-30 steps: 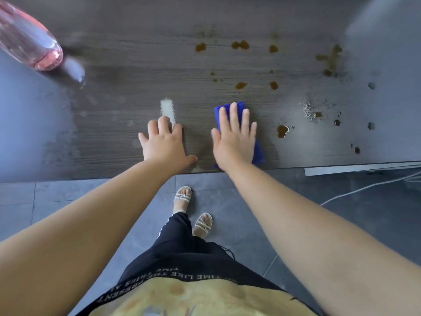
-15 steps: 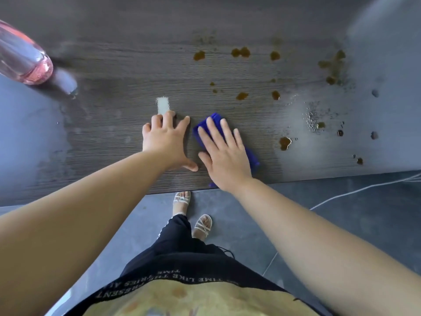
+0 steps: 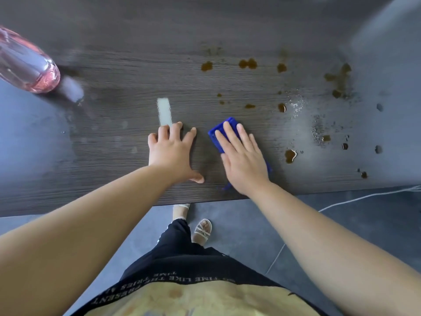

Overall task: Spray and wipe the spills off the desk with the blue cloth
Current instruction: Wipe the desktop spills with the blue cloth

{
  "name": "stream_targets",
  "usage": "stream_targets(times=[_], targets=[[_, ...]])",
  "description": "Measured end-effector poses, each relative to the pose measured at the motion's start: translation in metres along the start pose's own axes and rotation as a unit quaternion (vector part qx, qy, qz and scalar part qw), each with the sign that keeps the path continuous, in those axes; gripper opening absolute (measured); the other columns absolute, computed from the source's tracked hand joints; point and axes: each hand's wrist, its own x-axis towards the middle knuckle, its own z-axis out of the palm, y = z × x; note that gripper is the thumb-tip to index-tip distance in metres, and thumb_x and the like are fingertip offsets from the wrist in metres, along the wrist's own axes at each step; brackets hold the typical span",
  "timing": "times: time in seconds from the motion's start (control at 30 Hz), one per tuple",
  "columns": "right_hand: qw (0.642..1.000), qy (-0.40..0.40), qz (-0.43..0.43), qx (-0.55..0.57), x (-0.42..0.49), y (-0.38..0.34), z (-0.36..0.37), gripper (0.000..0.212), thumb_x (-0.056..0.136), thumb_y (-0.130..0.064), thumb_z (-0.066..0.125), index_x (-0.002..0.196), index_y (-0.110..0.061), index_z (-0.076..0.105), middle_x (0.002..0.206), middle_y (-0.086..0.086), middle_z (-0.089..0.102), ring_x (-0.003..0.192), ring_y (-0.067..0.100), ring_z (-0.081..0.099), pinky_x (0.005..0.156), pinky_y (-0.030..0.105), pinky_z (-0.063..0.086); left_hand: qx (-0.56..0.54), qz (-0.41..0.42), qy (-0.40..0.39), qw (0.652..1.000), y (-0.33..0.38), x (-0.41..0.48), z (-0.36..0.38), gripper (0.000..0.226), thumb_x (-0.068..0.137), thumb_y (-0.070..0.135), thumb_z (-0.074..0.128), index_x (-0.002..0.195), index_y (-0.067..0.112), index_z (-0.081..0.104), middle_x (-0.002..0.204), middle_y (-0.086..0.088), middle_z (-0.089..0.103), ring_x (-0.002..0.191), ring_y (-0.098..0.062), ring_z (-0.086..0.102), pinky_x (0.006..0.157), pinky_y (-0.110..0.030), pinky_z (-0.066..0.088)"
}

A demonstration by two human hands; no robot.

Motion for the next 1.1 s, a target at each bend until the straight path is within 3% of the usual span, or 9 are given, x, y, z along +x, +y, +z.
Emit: stream_targets(times=[0.2, 0.23, 0.3, 0.37, 0.43, 0.67, 0.83, 0.9, 1.1], targets=[[0.972, 0.009, 0.235, 0.026, 0.058, -0.007, -0.014, 0.054, 0.103, -0.031, 0.023, 0.151, -0.023, 0.002, 0.160, 0.002, -0.007, 0.146, 0.028, -0.006, 0.119, 0.043, 0.002, -0.023, 0.007, -0.002, 1.000, -0.004, 0.005, -0.007, 0.111, 0.055, 0.070, 0.072, 0.145, 0.034, 0.020, 0.144, -0.004, 0.022, 0.130, -0.030, 0.023, 0.105, -0.045, 0.026], [0.972, 0.010, 0.232, 0.033, 0.063, -0.017, -0.014, 0.054, 0.102, -0.032, 0.023, 0.151, -0.022, 0.002, 0.160, 0.002, -0.007, 0.146, 0.028, -0.006, 0.119, 0.043, 0.002, -0.030, 0.009, 0.006, 1.000, -0.007, 0.008, -0.010, 0.106, 0.056, 0.068, 0.073, 0.144, 0.034, 0.024, 0.141, -0.003, 0.025, 0.127, -0.030, 0.026, 0.104, -0.044, 0.029], [0.992, 0.000, 0.123, 0.023, 0.056, -0.030, -0.007, 0.054, 0.102, -0.032, 0.026, 0.151, -0.020, 0.008, 0.160, 0.003, -0.001, 0.146, 0.030, -0.001, 0.118, 0.044, 0.005, -0.028, 0.012, 0.024, 0.999, -0.016, 0.016, -0.015, 0.105, 0.056, 0.066, 0.075, 0.142, 0.033, 0.027, 0.139, -0.004, 0.028, 0.126, -0.030, 0.028, 0.104, -0.043, 0.030], [1.000, -0.012, -0.011, -0.013, 0.033, -0.023, -0.004, 0.053, 0.099, -0.030, 0.028, 0.150, -0.019, 0.020, 0.159, 0.004, 0.012, 0.146, 0.031, 0.010, 0.116, 0.045, 0.013, -0.017, 0.010, 0.029, 0.999, -0.026, 0.024, -0.021, 0.114, 0.052, 0.068, 0.076, 0.146, 0.033, 0.020, 0.142, -0.006, 0.024, 0.128, -0.031, 0.026, 0.107, -0.043, 0.028], [0.997, -0.021, -0.053, -0.042, 0.025, 0.001, -0.009, 0.053, 0.097, -0.032, 0.025, 0.149, -0.020, 0.024, 0.158, 0.003, 0.018, 0.144, 0.030, 0.017, 0.115, 0.045, 0.018, -0.007, 0.011, 0.034, 0.999, -0.038, 0.033, -0.029, 0.123, 0.049, 0.069, 0.076, 0.148, 0.034, 0.012, 0.146, -0.006, 0.018, 0.132, -0.032, 0.021, 0.110, -0.043, 0.023], [0.982, 0.020, 0.189, -0.010, 0.089, -0.003, -0.015, 0.055, 0.101, -0.037, 0.023, 0.151, -0.020, 0.009, 0.160, 0.005, 0.001, 0.146, 0.031, 0.001, 0.118, 0.043, 0.005, -0.056, -0.041, 0.008, 0.998, -0.059, 0.052, -0.041, 0.130, 0.043, 0.068, 0.080, 0.148, 0.036, 0.012, 0.149, -0.006, 0.013, 0.137, -0.032, 0.013, 0.116, -0.046, 0.016], [0.994, -0.007, -0.092, -0.061, 0.058, -0.016, -0.008, 0.054, 0.096, -0.037, 0.025, 0.147, -0.017, 0.030, 0.155, 0.008, 0.026, 0.142, 0.031, 0.024, 0.113, 0.046, 0.024, -0.038, -0.043, -0.010, 0.998, -0.056, 0.055, -0.042, 0.130, 0.041, 0.067, 0.081, 0.148, 0.033, 0.014, 0.148, -0.008, 0.016, 0.134, -0.033, 0.017, 0.114, -0.045, 0.021], [0.990, -0.022, -0.116, -0.083, 0.061, 0.007, -0.013, 0.052, 0.097, -0.035, 0.024, 0.147, -0.019, 0.030, 0.155, 0.005, 0.027, 0.142, 0.029, 0.025, 0.113, 0.045, 0.024, -0.029, -0.040, -0.014, 0.999, -0.056, 0.056, -0.042, 0.130, 0.041, 0.068, 0.080, 0.148, 0.032, 0.014, 0.147, -0.008, 0.017, 0.132, -0.034, 0.019, 0.113, -0.046, 0.022], [0.985, 0.011, 0.170, -0.014, 0.129, -0.014, -0.025, 0.053, 0.102, -0.036, 0.022, 0.151, -0.023, 0.005, 0.160, 0.002, -0.002, 0.146, 0.028, -0.002, 0.118, 0.042, 0.003, -0.010, -0.035, -0.027, 0.999, -0.057, 0.060, -0.045, 0.131, 0.041, 0.070, 0.079, 0.148, 0.031, 0.013, 0.145, -0.010, 0.018, 0.130, -0.034, 0.021, 0.111, -0.049, 0.027]])
